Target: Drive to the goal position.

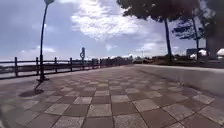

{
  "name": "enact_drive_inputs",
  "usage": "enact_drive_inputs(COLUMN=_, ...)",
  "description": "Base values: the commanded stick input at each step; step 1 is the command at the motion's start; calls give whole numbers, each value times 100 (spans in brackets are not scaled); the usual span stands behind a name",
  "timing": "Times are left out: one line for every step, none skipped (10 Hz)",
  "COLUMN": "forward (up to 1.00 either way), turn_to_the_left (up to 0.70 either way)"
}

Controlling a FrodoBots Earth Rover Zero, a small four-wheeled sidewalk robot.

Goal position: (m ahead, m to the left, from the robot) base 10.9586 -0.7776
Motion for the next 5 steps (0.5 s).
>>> enact_drive_inputs(forward=45, turn_to_the_left=0)
enact_drive_inputs(forward=45, turn_to_the_left=0)
enact_drive_inputs(forward=45, turn_to_the_left=0)
enact_drive_inputs(forward=45, turn_to_the_left=0)
enact_drive_inputs(forward=45, turn_to_the_left=0)
